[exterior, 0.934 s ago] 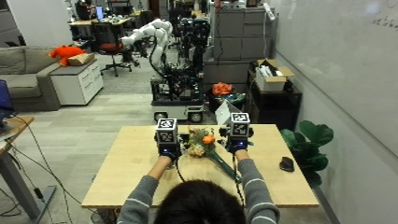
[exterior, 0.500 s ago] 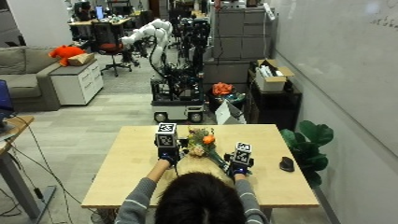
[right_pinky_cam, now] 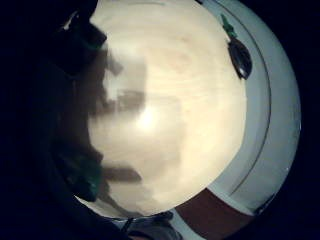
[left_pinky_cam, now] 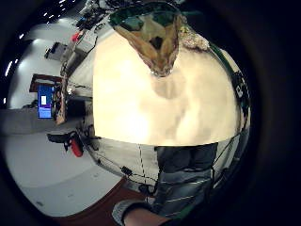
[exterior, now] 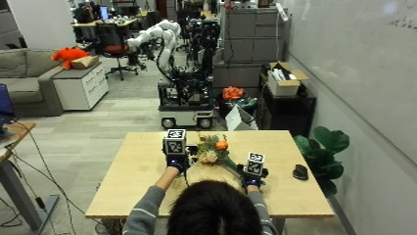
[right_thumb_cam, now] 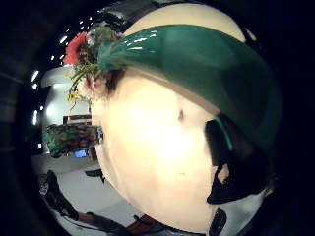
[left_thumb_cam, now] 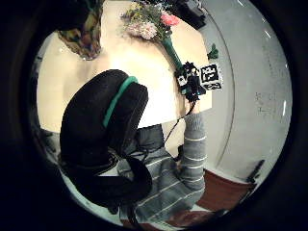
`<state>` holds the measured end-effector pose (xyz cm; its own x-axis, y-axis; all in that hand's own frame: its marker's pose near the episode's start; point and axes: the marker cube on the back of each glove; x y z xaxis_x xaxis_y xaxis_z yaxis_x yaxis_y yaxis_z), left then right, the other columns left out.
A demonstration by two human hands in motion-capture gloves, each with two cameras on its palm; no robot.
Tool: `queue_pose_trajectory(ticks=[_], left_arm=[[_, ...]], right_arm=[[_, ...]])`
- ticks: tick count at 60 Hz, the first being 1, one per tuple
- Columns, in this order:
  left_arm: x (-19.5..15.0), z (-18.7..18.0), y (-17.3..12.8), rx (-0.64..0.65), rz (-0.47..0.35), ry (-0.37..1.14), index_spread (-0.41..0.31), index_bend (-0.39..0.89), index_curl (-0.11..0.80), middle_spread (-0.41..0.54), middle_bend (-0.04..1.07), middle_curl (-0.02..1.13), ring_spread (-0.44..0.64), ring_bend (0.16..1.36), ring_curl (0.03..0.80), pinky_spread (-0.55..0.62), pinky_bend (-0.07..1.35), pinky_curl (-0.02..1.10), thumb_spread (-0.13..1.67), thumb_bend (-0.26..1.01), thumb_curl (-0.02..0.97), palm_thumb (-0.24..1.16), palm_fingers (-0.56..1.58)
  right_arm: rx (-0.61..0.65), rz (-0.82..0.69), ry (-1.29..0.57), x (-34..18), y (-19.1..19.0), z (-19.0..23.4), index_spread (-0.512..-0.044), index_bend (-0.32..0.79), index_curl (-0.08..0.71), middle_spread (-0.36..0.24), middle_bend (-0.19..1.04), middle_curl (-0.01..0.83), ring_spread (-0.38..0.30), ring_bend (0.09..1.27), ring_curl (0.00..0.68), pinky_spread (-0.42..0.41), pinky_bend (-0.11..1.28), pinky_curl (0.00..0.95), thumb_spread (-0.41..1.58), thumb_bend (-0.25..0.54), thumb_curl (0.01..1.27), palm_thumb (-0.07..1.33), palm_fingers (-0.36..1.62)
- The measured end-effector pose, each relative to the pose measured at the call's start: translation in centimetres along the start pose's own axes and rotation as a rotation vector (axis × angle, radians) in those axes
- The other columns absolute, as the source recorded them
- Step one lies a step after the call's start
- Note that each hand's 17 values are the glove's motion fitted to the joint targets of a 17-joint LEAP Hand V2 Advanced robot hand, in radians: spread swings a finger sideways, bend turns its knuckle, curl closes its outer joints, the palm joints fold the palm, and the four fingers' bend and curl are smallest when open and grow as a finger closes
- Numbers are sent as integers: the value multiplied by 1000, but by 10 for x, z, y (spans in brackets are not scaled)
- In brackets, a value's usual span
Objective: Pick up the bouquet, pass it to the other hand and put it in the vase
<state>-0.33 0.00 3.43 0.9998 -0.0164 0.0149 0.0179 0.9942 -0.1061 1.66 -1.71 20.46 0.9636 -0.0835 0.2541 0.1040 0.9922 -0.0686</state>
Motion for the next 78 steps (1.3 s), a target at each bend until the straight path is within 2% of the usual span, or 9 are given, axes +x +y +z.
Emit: queue_pose_trajectory(ticks=[4,11,17,25,39,51,58,73,78], left_arm=[[-3,0,-8,0,-7,-6,-118,270,418,9,204,386,143,315,278,284,144,191,1193,-11,222,171,524],[-5,-6,-11,-5,-19,-8,-118,268,431,6,198,394,145,307,283,284,142,191,1203,-9,231,189,528],[-4,-14,-11,-13,-15,36,-122,268,439,0,199,400,142,301,289,284,138,189,1212,-10,238,203,534],[-5,-23,-17,-34,3,135,-123,269,448,-7,203,409,141,295,293,283,134,185,1217,-11,244,218,541],[16,-77,-3,120,15,432,-124,267,456,-16,195,414,128,295,303,272,141,181,1194,-13,262,265,556],[39,-101,-13,246,11,697,-115,232,454,-23,192,418,102,312,315,223,145,193,1125,-24,274,273,586],[58,-111,-25,258,38,879,-98,191,451,-14,186,418,96,321,323,213,157,204,1064,-32,282,256,565],[112,-124,-56,279,151,1129,-48,140,418,6,191,414,105,353,333,198,190,242,962,-25,306,271,534],[131,-125,-58,264,172,1198,-32,116,394,18,174,406,105,370,337,192,239,270,934,-29,313,277,529]], right_arm=[[219,241,256,19,-9,-17,-223,532,347,-79,260,326,-48,376,234,146,336,255,1192,161,318,783,768],[152,406,389,28,9,-32,-236,168,321,-146,474,427,-164,724,385,-180,579,361,1203,180,333,876,1467],[238,443,362,36,6,-43,-237,225,364,-167,645,508,-180,884,475,-212,678,430,1179,145,330,884,1515],[669,380,217,38,-22,-94,-234,416,456,-169,797,582,-187,972,539,-221,730,483,1132,75,324,860,1495],[485,343,-295,-15,9,-133,-212,604,558,-149,896,633,-181,1049,588,-212,793,540,1043,66,400,997,1417],[299,-53,-1074,-80,-13,-152,-203,652,588,-136,928,647,-175,1076,605,-207,816,566,997,39,486,1040,1384],[543,183,-886,-90,5,-153,-200,663,595,-133,936,651,-173,1083,609,-206,820,575,983,26,531,1058,1377],[562,22,-998,-135,10,-138,-193,675,603,-129,946,651,-170,1084,610,-204,821,589,967,-3,616,1078,1378],[507,177,-867,-136,20,-119,-192,676,604,-128,947,650,-169,1088,610,-202,818,592,965,-8,638,1078,1378]])
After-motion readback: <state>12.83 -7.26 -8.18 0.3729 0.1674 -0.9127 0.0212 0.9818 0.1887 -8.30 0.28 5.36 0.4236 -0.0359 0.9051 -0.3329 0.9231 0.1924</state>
